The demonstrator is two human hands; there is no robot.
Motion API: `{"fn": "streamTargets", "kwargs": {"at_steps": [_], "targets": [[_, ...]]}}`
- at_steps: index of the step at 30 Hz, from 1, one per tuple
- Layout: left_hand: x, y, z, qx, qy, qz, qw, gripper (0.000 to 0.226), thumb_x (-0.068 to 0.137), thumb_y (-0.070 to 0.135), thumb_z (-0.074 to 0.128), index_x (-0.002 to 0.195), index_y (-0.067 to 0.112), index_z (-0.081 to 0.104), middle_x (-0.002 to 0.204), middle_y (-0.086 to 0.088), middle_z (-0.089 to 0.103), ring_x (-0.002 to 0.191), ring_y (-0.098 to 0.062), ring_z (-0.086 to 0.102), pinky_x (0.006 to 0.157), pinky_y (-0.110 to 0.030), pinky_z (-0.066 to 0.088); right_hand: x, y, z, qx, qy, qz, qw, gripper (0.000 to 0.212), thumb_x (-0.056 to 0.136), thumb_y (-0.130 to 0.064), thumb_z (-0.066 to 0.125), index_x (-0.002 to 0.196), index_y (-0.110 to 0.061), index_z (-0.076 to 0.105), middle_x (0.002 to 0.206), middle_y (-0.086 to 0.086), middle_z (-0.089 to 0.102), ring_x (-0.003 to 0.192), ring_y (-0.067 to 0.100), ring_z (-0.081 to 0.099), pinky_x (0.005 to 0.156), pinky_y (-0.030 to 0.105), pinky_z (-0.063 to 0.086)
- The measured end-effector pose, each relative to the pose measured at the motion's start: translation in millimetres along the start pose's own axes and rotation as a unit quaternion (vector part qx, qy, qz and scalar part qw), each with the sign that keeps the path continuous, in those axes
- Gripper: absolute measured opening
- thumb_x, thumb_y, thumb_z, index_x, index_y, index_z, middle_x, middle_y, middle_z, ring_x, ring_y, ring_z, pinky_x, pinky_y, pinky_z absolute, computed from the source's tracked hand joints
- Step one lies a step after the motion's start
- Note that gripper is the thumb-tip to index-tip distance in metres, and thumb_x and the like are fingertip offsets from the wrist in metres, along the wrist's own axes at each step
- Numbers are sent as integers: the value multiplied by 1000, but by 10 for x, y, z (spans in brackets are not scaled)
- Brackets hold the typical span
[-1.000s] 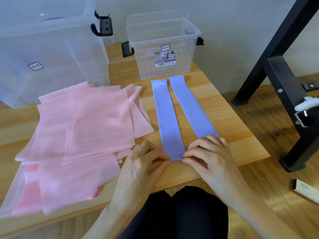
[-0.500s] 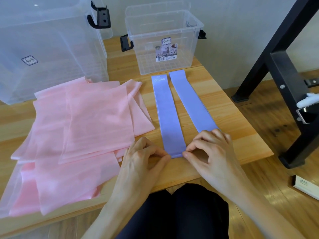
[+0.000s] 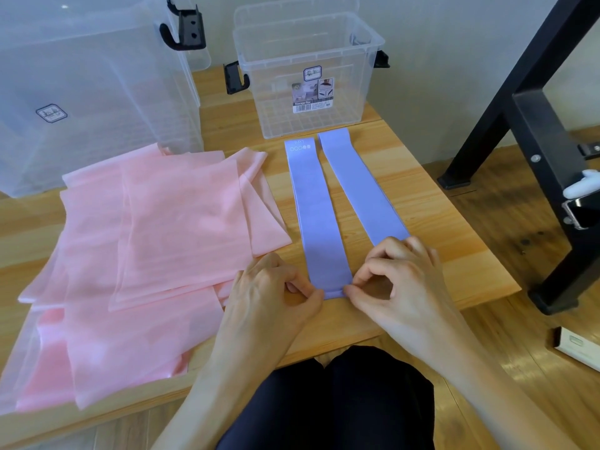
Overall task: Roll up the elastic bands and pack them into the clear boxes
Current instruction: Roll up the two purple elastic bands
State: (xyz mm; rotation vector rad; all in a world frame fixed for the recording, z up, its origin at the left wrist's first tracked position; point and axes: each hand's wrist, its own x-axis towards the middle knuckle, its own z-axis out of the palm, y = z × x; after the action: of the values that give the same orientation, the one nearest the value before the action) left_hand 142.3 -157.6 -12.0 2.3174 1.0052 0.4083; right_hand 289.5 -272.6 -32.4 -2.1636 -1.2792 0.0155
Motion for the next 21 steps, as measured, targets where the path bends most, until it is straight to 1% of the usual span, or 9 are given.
{"fn": "streamTargets", "kwargs": {"at_steps": [3, 5, 7, 10, 12, 14, 16, 18, 21], "targets": [[4, -16, 28, -3, 16, 18, 1000, 23, 72, 34, 76, 60, 34, 56, 71, 14, 55, 80, -1, 52, 69, -17, 34, 13, 2, -4, -2, -2, 6, 1000, 15, 69, -44, 70, 62, -32, 63, 79, -15, 52, 85, 12, 42, 85, 9, 17], [4, -55, 39, -28, 25, 37, 999, 28, 72, 26, 79, 64, 32, 53, 71, 16, 55, 78, -3, 54, 70, -20, 38, 21, 17, -10, 13, -6, 14, 1000, 19, 69, -41, 76, 64, -33, 59, 80, -15, 52, 86, 11, 41, 89, 7, 17], [-8, -91, 45, -50, 23, 64, 996, 28, 75, 19, 78, 70, 34, 55, 76, 18, 56, 82, -2, 56, 71, -16, 40, 19, 20, -8, 35, -14, 9, 999, 20, 71, -36, 79, 68, -32, 59, 82, -15, 52, 88, 11, 40, 92, 9, 19], [-41, -135, 46, -48, 20, 120, 991, 20, 83, 23, 69, 79, 41, 61, 87, 22, 55, 87, -4, 57, 74, -19, 42, -4, 22, 12, 32, -4, -32, 999, 13, 75, -43, 67, 71, -32, 63, 82, -15, 53, 87, 10, 41, 89, 15, 21], [-66, -176, 59, -45, 9, 140, 989, 15, 88, 25, 66, 87, 40, 66, 91, 23, 55, 89, -6, 57, 75, -21, 44, -16, 45, 21, 28, -5, -54, 998, 19, 79, -48, 58, 72, -32, 66, 82, -15, 54, 86, 9, 40, 89, 16, 21], [-74, -202, 58, -34, 5, 157, 987, 10, 92, 33, 61, 92, 38, 69, 94, 22, 54, 90, -7, 56, 76, -21, 45, -15, 68, 16, 23, 5, -69, 997, 22, 81, -47, 56, 71, -31, 68, 81, -15, 55, 85, 9, 41, 91, 16, 21], [-76, -212, 49, -21, 6, 171, 985, 19, 92, 39, 54, 95, 36, 72, 94, 21, 53, 89, -6, 56, 76, -20, 45, -18, 74, 0, 15, 16, -79, 997, 23, 82, -46, 58, 71, -31, 71, 81, -15, 56, 84, 12, 45, 91, 19, 22], [-76, -222, 42, -16, 18, 171, 985, 20, 90, 37, 55, 94, 35, 74, 93, 21, 54, 87, -4, 56, 76, -18, 45, -29, 81, -13, 12, 22, -83, 996, 23, 80, -49, 61, 71, -32, 74, 81, -15, 57, 83, 14, 48, 90, 23, 24], [-77, -231, 44, -19, 25, 154, 988, 11, 84, 34, 68, 92, 37, 76, 90, 20, 56, 85, -2, 56, 77, -13, 43, -33, 89, -25, 19, 24, -79, 996, 24, 77, -53, 63, 72, -33, 76, 82, -15, 59, 84, 14, 48, 89, 23, 24]]}}
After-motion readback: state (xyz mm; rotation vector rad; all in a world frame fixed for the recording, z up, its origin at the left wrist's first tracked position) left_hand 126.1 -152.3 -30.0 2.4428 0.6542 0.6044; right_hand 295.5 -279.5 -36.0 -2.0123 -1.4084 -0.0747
